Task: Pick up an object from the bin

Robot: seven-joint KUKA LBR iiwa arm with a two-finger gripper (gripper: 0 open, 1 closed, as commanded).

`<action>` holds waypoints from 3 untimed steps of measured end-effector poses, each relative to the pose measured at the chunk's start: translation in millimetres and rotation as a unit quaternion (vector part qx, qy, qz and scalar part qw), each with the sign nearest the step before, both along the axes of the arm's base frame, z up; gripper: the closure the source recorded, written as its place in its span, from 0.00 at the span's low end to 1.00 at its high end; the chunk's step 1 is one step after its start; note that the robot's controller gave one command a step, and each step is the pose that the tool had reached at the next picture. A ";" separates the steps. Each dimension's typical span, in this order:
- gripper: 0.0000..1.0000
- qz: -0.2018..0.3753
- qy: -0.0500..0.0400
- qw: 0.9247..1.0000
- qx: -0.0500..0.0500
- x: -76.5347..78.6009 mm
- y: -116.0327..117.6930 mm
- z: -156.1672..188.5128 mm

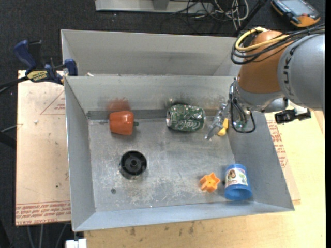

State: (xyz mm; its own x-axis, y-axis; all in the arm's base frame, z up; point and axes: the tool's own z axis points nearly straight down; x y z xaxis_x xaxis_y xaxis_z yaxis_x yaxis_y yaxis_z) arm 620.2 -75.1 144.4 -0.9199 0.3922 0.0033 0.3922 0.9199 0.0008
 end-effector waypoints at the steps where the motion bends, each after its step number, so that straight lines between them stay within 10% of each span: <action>1: 1.00 -0.081 -0.005 0.997 -0.001 16.0 -4.2 -24.6; 2: 1.00 -0.104 -0.002 0.995 -0.001 -1.0 -10.4 -60.7; 3: 1.00 -0.102 0.001 0.995 -0.001 1.9 -7.2 -13.8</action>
Offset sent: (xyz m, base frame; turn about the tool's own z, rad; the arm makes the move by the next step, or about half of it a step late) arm -0.0035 -0.0122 -0.0626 0.2142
